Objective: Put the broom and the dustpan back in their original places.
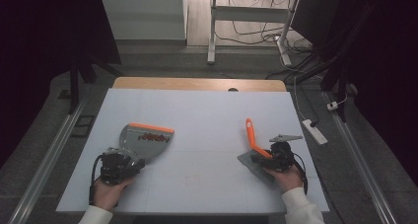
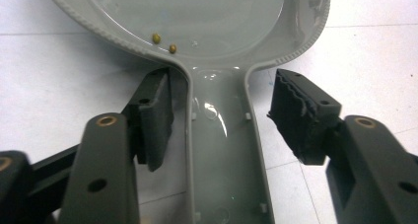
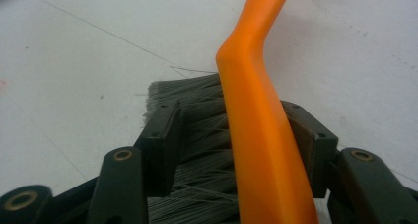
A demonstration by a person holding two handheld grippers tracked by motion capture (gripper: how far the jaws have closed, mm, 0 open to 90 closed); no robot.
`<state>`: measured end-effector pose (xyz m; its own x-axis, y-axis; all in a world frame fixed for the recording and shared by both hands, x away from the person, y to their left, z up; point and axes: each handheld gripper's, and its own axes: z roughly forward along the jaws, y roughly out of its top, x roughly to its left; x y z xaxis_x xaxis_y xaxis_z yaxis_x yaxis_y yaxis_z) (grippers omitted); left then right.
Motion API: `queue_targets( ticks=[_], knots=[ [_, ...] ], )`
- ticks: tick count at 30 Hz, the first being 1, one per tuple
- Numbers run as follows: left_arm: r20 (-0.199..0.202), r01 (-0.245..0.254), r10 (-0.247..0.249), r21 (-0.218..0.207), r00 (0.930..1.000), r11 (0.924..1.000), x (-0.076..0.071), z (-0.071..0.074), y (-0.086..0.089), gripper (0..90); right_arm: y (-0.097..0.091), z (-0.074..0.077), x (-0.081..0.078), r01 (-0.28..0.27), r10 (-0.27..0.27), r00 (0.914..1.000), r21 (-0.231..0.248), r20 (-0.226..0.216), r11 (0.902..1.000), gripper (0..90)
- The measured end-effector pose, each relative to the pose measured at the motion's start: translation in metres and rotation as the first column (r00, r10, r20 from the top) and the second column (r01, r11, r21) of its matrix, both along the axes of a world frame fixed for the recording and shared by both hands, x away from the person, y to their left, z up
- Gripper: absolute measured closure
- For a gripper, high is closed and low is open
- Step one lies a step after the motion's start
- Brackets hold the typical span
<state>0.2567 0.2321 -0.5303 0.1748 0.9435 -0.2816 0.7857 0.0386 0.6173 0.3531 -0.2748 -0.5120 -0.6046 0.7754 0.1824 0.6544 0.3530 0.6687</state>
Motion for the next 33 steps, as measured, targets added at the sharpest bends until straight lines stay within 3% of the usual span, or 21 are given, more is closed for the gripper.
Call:
queue_targets(
  ticks=[4, 7, 12, 20, 25, 28, 33],
  knots=[
    [0.023, -0.007, 0.006, 0.034, 0.9997, 0.9994, -0.007, 0.005, 0.002, 34.8, -0.001, -0.001, 0.001, 0.028, -0.028, 0.9996, -0.022, -0.002, 0.9994, 40.5],
    [0.054, -0.009, 0.005, 0.065, 0.9985, 0.9978, -0.013, 0.01, 0.005, 34.3, -0.003, -0.003, 0.003, 0.038, -0.039, 0.9992, -0.012, -0.014, 0.9992, 39.2],
    [0.103, 0.003, -0.013, 0.095, 0.9945, 0.9955, -0.018, 0.018, 0.009, 33.5, -0.002, -0.002, 0.002, 0.057, -0.057, 0.9983, -0.042, 0.012, 0.9975, 38.2],
    [0.139, 0.084, -0.1, 0.115, 0.9853, 0.9898, -0.02, 0.025, 0.005, 34.7, -0.006, 0.002, -0.001, 0.078, -0.075, 0.9945, -0.046, 0.074, 0.9959, 38.4],
    [0.156, 0.15, -0.17, 0.136, 0.9729, 0.9793, -0.019, 0.031, -0.003, 34.9, -0.007, 0.006, -0.004, 0.068, -0.063, 0.9924, -0.038, 0.106, 0.997, 38.4],
    [0.153, 0.202, -0.223, 0.141, 0.9627, 0.9692, -0.014, 0.031, -0.008, 35.4, -0.007, 0.011, -0.009, 0.051, -0.047, 0.9898, -0.028, 0.135, 0.9983, 38.7],
    [0.151, 0.275, -0.295, 0.14, 0.9436, 0.9513, -0.005, 0.03, -0.016, 36.0, -0.002, 0.017, -0.017, -0.02, 0.021, 0.9862, -0.01, 0.164, 0.9997, 39.4]
  ],
)
